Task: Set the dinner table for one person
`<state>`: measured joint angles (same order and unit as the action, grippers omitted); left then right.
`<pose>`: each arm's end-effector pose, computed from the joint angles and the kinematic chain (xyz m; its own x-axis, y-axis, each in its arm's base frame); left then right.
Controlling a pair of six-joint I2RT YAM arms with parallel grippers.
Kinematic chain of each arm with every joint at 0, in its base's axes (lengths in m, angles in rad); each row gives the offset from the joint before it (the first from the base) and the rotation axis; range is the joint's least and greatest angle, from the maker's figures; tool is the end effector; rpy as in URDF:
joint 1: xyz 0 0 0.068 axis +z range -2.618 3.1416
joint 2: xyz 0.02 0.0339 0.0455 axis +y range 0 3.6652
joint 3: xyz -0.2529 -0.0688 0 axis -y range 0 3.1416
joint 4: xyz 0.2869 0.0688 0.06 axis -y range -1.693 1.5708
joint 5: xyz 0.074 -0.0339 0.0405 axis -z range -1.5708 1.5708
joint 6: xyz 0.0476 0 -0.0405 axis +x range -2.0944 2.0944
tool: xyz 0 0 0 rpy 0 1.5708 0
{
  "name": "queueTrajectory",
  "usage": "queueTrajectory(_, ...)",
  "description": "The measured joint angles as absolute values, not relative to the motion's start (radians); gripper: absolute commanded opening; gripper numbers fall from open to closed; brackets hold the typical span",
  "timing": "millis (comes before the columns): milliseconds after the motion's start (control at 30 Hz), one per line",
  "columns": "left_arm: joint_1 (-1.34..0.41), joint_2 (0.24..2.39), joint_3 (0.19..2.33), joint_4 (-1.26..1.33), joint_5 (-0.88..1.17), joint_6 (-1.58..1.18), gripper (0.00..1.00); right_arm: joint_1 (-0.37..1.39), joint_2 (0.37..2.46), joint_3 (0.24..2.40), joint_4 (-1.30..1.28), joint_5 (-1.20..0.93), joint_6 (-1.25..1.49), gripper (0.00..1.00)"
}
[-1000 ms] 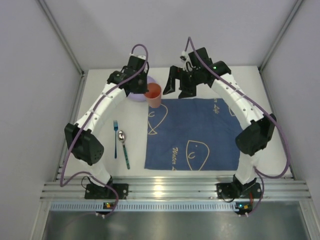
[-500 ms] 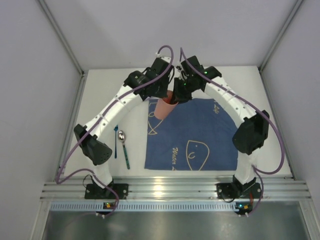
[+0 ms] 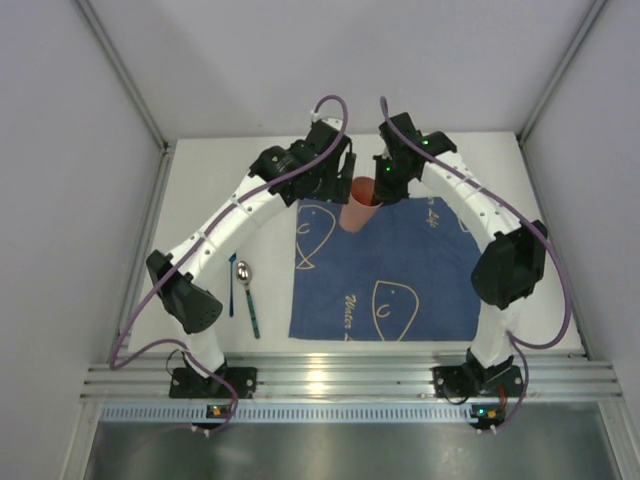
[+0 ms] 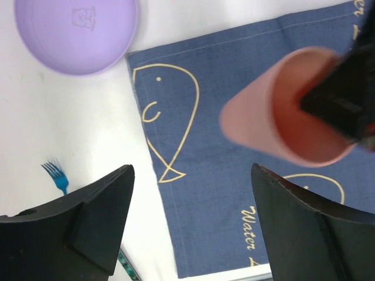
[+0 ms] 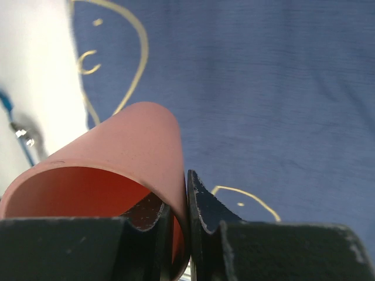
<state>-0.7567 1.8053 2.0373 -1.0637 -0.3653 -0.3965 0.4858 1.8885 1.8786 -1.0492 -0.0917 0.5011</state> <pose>0.3200 -0.2787 0.3963 -0.6758 0.1420 -0.7233 0.2226 0.9748 -0.0166 0.3923 0.2121 0.3050 -0.9186 0.0559 -0.3911 -0.0722 0.9495 0.3053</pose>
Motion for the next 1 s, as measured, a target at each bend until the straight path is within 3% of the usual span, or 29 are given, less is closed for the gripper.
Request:
queueTrajectory(433,-0.651,1.614,1.783,-1.037,-0.380,-0.443,0.87,0.064,1.833,1.815,-1.093,0.147,0.436,0.00)
queueTrajectory(1000,-0.596,1.563,1.718,-1.033,-0.380,-0.478,0.87,0.004,2.087,1.866,-1.020,0.251,0.425,0.00)
